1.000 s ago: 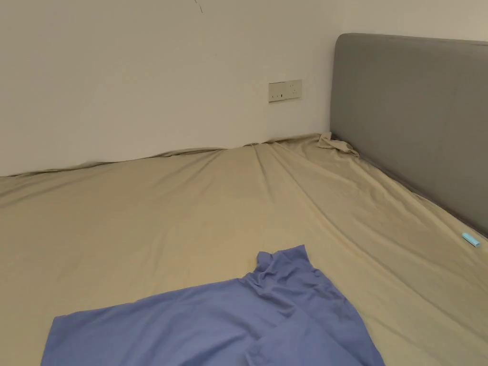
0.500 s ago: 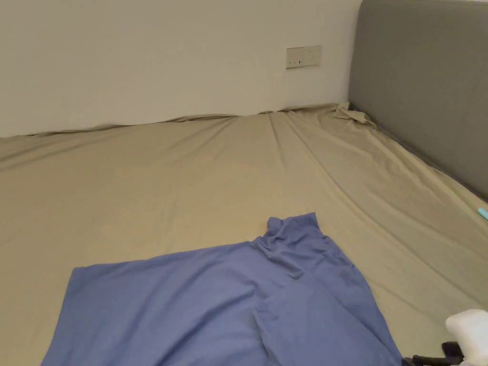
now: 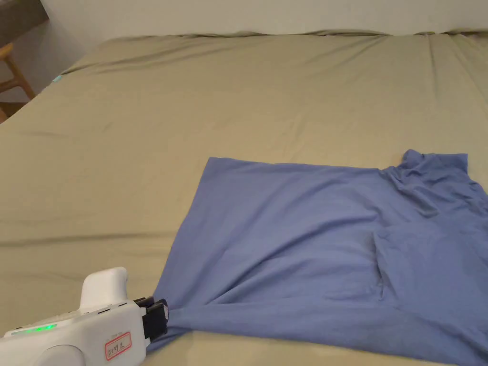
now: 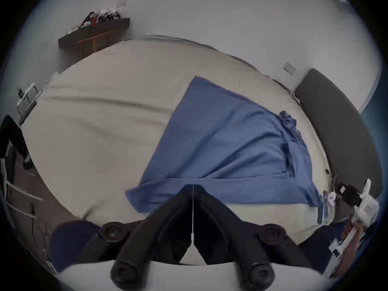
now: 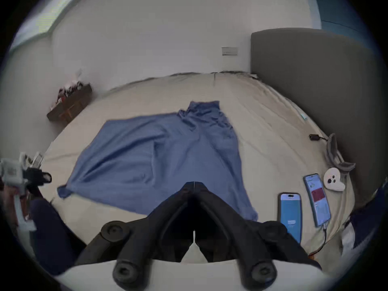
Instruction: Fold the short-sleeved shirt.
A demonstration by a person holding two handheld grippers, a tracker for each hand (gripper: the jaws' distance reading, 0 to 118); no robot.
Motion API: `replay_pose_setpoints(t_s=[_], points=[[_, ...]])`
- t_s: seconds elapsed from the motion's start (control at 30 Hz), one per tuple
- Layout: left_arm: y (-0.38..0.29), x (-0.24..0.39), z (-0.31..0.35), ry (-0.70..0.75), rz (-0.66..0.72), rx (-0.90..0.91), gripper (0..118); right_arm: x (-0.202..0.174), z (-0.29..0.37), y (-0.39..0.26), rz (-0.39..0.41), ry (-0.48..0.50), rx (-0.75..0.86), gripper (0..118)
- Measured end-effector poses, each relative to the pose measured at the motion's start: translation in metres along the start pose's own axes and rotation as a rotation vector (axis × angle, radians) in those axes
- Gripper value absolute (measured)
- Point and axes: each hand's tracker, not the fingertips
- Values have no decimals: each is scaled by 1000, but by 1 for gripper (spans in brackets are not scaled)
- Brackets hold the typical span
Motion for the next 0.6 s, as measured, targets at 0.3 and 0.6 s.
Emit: replay_pose_setpoints(t_s=[0.3, 0.6], points=[[33, -22, -56, 129, -35, -95, 118, 42, 9, 3, -99, 90, 17, 2], [12, -23, -110, 146, -9, -265, 118, 77, 5, 14, -110, -2, -42, 2]])
